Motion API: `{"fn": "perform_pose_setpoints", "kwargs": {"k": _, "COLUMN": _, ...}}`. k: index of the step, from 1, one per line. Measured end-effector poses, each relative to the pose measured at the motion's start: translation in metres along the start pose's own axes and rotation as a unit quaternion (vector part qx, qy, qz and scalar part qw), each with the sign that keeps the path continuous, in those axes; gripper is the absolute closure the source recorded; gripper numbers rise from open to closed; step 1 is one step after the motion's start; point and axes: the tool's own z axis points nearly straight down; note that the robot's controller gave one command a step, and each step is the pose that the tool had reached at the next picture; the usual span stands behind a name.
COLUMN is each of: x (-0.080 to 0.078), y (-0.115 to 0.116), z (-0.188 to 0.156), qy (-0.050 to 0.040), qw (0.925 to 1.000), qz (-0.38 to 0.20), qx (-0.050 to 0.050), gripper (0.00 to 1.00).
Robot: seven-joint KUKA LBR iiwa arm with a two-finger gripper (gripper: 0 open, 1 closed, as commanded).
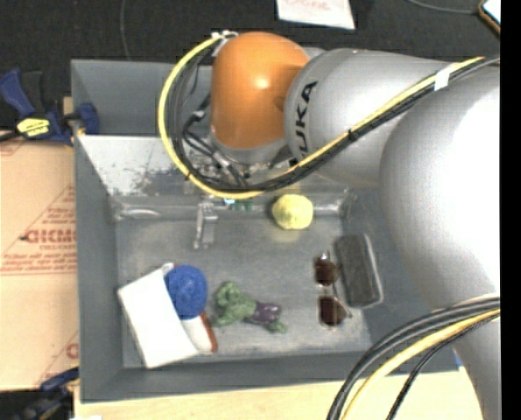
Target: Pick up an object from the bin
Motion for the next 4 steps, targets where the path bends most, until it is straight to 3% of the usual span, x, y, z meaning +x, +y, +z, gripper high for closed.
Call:
{"fn": "perform_pose_setpoints", "kwargs": {"k": 1, "x": -0.002, "y": -0.001, "z": -0.006, "qy": -0.0042, "qw": 1.0, "qz": 0.002, "qx": -0.001, "gripper": 0.0}}
{"fn": "perform_pose_setpoints", "kwargs": {"k": 2, "x": 0.08, "y": -0.006, "z": 0.095, "qy": -0.0041, "qw": 0.9682, "qz": -0.25, "qx": 0.0, "gripper": 0.0}}
{"fn": "perform_pose_setpoints", "kwargs": {"k": 3, "x": 0.088, "y": -0.003, "z": 0.026, "qy": -0.007, "qw": 0.9869, "qz": -0.161, "qx": 0.0, "gripper": 0.0}}
{"fn": "perform_pose_setpoints", "kwargs": {"k": 4, "x": 0.092, "y": -0.02, "z": 0.066, "qy": -0.0027, "qw": 0.9665, "qz": -0.257, "qx": 0.0, "gripper": 0.0}}
